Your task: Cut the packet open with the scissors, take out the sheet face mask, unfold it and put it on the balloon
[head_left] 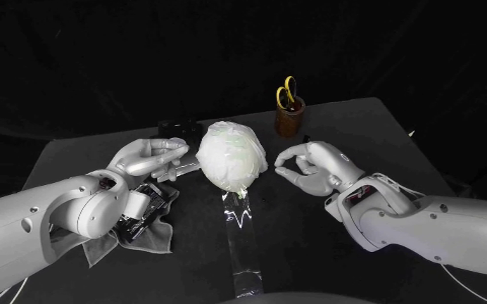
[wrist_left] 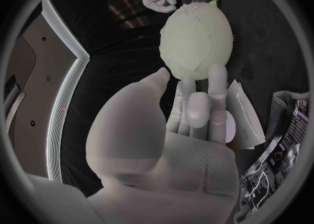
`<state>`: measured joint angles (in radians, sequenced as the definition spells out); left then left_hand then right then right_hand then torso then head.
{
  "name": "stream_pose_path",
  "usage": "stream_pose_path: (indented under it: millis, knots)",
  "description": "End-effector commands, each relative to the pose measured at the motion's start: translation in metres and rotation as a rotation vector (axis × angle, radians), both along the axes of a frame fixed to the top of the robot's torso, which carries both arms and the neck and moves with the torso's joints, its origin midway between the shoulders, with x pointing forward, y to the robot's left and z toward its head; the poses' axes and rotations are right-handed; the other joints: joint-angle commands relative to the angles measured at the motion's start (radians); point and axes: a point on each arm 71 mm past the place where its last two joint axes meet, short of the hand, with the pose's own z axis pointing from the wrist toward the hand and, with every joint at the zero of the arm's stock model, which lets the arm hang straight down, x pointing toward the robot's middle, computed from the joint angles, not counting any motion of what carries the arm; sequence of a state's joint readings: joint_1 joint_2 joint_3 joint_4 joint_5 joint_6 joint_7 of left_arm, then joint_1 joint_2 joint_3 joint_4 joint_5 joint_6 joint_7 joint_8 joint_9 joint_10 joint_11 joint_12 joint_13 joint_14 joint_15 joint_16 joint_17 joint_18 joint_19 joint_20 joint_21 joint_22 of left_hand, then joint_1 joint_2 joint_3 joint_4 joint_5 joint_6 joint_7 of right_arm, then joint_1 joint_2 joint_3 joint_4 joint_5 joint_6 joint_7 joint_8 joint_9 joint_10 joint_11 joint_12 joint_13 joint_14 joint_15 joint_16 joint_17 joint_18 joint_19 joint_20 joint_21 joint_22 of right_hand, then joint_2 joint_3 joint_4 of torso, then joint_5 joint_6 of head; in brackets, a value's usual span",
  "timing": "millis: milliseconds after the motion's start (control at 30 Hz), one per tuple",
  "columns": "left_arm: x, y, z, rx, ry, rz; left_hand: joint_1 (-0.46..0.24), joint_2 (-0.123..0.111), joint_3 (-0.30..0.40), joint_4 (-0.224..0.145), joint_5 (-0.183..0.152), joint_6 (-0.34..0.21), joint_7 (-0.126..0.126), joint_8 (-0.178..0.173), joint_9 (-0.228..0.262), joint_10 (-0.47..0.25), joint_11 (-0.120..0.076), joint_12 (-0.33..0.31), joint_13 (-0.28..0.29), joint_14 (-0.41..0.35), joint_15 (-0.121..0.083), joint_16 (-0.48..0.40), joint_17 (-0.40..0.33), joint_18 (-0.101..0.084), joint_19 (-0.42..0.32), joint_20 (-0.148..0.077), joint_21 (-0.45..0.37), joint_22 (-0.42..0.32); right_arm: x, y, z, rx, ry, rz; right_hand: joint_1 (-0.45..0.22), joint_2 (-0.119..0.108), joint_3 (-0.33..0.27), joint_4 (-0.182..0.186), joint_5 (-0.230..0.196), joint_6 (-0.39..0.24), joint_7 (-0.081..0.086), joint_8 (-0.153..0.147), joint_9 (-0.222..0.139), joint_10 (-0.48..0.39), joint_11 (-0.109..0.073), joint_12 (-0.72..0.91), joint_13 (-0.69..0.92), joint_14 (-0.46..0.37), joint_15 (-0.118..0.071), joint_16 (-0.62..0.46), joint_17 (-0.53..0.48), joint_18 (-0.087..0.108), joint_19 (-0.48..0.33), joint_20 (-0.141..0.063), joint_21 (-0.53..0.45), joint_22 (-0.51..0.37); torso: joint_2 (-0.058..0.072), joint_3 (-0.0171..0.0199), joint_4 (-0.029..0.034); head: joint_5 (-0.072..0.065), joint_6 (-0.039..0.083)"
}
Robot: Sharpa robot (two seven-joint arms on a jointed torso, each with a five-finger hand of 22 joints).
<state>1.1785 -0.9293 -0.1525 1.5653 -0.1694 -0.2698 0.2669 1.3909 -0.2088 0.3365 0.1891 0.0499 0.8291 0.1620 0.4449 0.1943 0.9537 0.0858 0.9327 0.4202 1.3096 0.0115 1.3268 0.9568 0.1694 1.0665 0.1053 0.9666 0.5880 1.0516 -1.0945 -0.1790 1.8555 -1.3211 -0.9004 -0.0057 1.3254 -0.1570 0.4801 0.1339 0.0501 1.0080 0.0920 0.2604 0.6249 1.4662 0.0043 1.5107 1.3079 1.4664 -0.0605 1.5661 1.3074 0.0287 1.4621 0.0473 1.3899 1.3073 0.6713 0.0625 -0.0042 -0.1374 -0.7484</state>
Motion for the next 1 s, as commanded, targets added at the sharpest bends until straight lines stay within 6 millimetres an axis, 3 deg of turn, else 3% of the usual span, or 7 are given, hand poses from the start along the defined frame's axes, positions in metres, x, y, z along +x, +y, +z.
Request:
stream_pose_path:
  millis: [33,67,133,167,433,667,1000]
  knots:
    - [0.001,-0.001,0.002,-0.010,-0.026,0.010,0.015,0.004,-0.004,0.013,-0.005,-0.011,0.005,0.006,-0.002,-0.037,0.002,-0.049,-0.029,-0.064,0.005,-0.061,-0.109,0.014,-0.019,0.001,-0.025,-0.014,0.009,-0.010,-0.002,0.183,0.079,-0.068,0.000,-0.011,-0.009,-0.001,0.000,-0.015,0.009,-0.016,-0.007,0.072,0.011,-0.058,0.219,0.092,0.016,-0.019,0.227,0.023,-0.022,0.011,-0.042,0.188,0.001,-0.0002,0.0003,0.010,0.013]
    - [0.001,-0.001,0.002,-0.010,-0.027,0.012,0.015,0.004,-0.004,0.013,-0.005,-0.011,0.005,0.006,-0.002,-0.037,0.002,-0.049,-0.029,-0.064,0.005,-0.061,-0.109,0.014,-0.019,0.001,-0.025,-0.014,0.011,-0.011,-0.003,0.200,0.095,-0.076,-0.002,-0.012,-0.011,0.000,-0.002,-0.020,0.011,-0.022,-0.010,0.053,0.016,-0.118,0.196,0.079,0.019,-0.042,0.192,0.034,-0.051,0.013,-0.090,0.172,0.001,0.0000,0.0002,0.012,0.015]
    - [0.002,-0.001,0.002,-0.009,-0.028,0.016,0.019,0.004,-0.008,0.023,-0.002,-0.015,0.010,0.008,-0.002,-0.059,0.007,-0.094,-0.057,-0.107,0.011,-0.105,-0.177,0.014,-0.029,0.006,-0.046,-0.027,0.016,-0.014,-0.005,0.235,0.127,-0.093,0.000,-0.009,-0.014,-0.002,-0.002,-0.027,0.018,-0.035,-0.014,0.036,0.023,-0.163,0.178,0.067,0.025,-0.061,0.167,0.042,-0.076,0.021,-0.131,0.158,0.001,-0.0001,-0.0002,0.016,0.019]
    - [0.002,-0.001,0.002,-0.008,-0.029,0.017,0.023,0.002,-0.013,0.032,-0.002,-0.017,0.014,0.010,-0.003,-0.070,0.013,-0.131,-0.082,-0.128,0.015,-0.132,-0.214,0.014,-0.032,0.011,-0.062,-0.038,0.019,-0.015,-0.006,0.251,0.145,-0.099,0.000,-0.009,-0.015,-0.002,-0.001,-0.028,0.019,-0.037,-0.015,0.035,0.024,-0.166,0.176,0.066,0.026,-0.062,0.165,0.043,-0.078,0.022,-0.135,0.156,0.002,-0.0001,0.0001,0.020,0.023]
    - [0.004,0.000,0.001,0.012,-0.022,0.035,0.039,0.000,-0.041,0.053,-0.002,-0.027,0.022,0.019,-0.004,-0.089,0.027,-0.231,-0.153,-0.168,0.027,-0.186,-0.292,0.014,-0.027,0.022,-0.107,-0.070,0.036,-0.018,-0.012,0.344,0.255,-0.125,-0.012,0.001,-0.024,0.008,-0.001,-0.044,0.028,-0.059,-0.026,0.041,0.033,-0.151,0.180,0.071,0.033,-0.053,0.178,0.039,-0.068,0.030,-0.121,0.161,0.000,-0.0003,0.0000,0.035,0.039]
    - [0.007,0.000,-0.002,0.064,-0.026,0.050,0.037,-0.008,-0.064,0.063,-0.002,-0.027,0.020,0.024,-0.004,-0.081,0.027,-0.248,-0.170,-0.166,0.028,-0.188,-0.295,0.015,-0.020,0.024,-0.117,-0.079,0.052,-0.016,-0.016,0.387,0.347,-0.135,-0.036,0.035,-0.039,0.034,-0.001,-0.037,0.030,-0.083,-0.046,0.088,0.035,-0.004,0.237,0.104,0.035,0.003,0.261,0.016,0.000,0.035,-0.013,0.199,0.001,-0.0006,-0.0003,0.030,0.043]
    - [0.007,-0.004,-0.009,0.140,-0.022,0.020,0.024,-0.020,-0.117,0.085,-0.002,-0.019,0.011,0.034,-0.003,-0.055,0.019,-0.254,-0.184,-0.162,0.023,-0.185,-0.294,0.015,-0.008,0.020,-0.132,-0.092,0.063,-0.008,-0.024,0.413,0.460,-0.125,-0.055,0.039,-0.065,0.052,-0.001,-0.030,0.033,-0.099,-0.061,0.105,0.037,0.060,0.263,0.104,0.038,0.005,0.263,0.006,0.027,0.037,0.034,0.216,0.001,-0.0007,-0.0003,0.024,0.034]
